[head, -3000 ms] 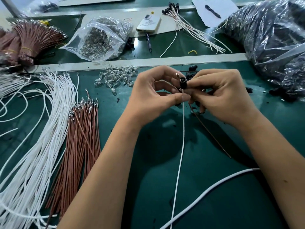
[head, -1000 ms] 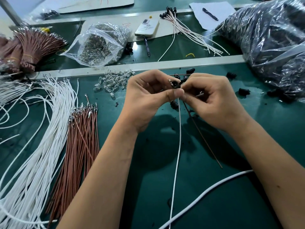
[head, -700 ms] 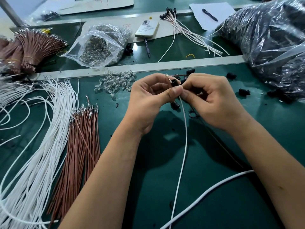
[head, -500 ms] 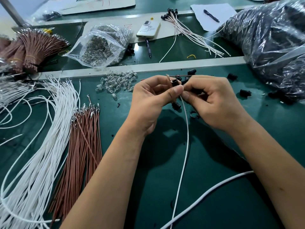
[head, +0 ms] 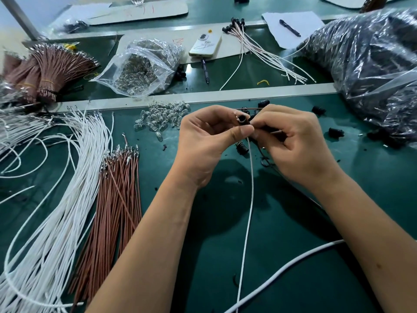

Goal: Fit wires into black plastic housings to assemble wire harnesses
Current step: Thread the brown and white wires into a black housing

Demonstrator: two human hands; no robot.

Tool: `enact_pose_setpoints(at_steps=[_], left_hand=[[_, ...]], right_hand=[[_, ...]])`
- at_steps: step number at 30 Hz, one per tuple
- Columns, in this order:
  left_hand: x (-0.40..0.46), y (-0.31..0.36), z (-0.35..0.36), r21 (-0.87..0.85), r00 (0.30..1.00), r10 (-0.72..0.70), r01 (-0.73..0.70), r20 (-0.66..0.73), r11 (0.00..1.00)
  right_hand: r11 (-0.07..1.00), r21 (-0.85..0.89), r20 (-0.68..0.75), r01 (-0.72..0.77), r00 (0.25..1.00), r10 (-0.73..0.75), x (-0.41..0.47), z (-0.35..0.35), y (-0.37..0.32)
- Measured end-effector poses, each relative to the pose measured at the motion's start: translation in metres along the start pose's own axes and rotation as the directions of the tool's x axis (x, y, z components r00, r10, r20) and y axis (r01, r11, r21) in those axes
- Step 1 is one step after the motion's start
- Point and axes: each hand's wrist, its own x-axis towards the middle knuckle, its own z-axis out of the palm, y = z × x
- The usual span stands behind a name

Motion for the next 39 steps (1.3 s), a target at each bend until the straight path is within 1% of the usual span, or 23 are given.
enact_pose_setpoints(at_steps=[4,10,15,17,20,23,24,26,29,32,35,37,39], left_hand=[[0.0,0.005,0.001,-0.008,0.998,0.044,-0.044,0.046,0.999],[-0.001,0.011,0.003,-0.001,0.994,0.078,-0.079,0.082,0.997],[0.0,0.012,0.002,0.05,0.994,0.067,-0.072,0.081,0.996],[0.0,0.012,0.003,0.113,0.999,0.041,-0.044,0.028,0.993],[0.002,0.009,0.004,0.203,0.993,0.009,0.015,-0.117,0.979],[0.002,0.006,0.004,0.194,0.972,-0.028,0.075,-0.235,0.978],[0.002,0.005,0.006,0.178,0.966,-0.041,0.089,-0.254,0.98],[0.0,0.005,0.01,0.145,0.96,-0.073,0.116,-0.271,0.983],[0.001,0.005,0.011,0.103,0.965,-0.1,0.128,-0.243,0.986],[0.002,0.005,0.009,0.113,0.974,-0.103,0.128,-0.204,0.985],[0.001,0.007,0.007,0.12,0.988,-0.114,0.127,-0.107,0.985],[0.001,0.008,0.002,0.104,0.991,-0.132,0.135,-0.035,0.985],[0.001,0.008,-0.002,0.097,0.991,-0.13,0.129,0.007,0.987]], right_hand=[[0.999,0.023,-0.043,0.045,0.998,-0.044,-0.001,-0.001,-0.001],[0.998,0.013,-0.069,0.065,0.996,-0.064,-0.001,-0.002,-0.002],[0.999,-0.003,-0.069,0.052,0.996,-0.052,-0.001,-0.002,-0.001],[0.999,-0.039,-0.072,0.023,0.997,-0.026,-0.001,0.0,-0.001],[0.996,-0.087,-0.125,-0.02,0.992,0.009,-0.002,0.004,-0.004],[0.993,-0.118,-0.082,-0.019,0.997,0.01,-0.002,0.008,-0.008],[0.991,-0.135,-0.069,-0.02,0.998,0.011,-0.002,0.011,-0.009],[0.987,-0.152,-0.087,-0.049,0.996,0.036,-0.003,0.015,-0.01],[0.99,-0.1,-0.111,-0.098,0.99,0.087,-0.002,0.016,-0.011],[0.988,0.044,-0.063,-0.151,0.986,0.154,-0.002,0.014,-0.01],[0.95,0.207,0.015,-0.233,0.972,0.235,-0.003,0.012,-0.006],[0.93,0.255,0.04,-0.265,0.964,0.264,-0.003,0.009,-0.003],[0.92,0.272,0.046,-0.281,0.959,0.279,-0.003,0.008,-0.001]])
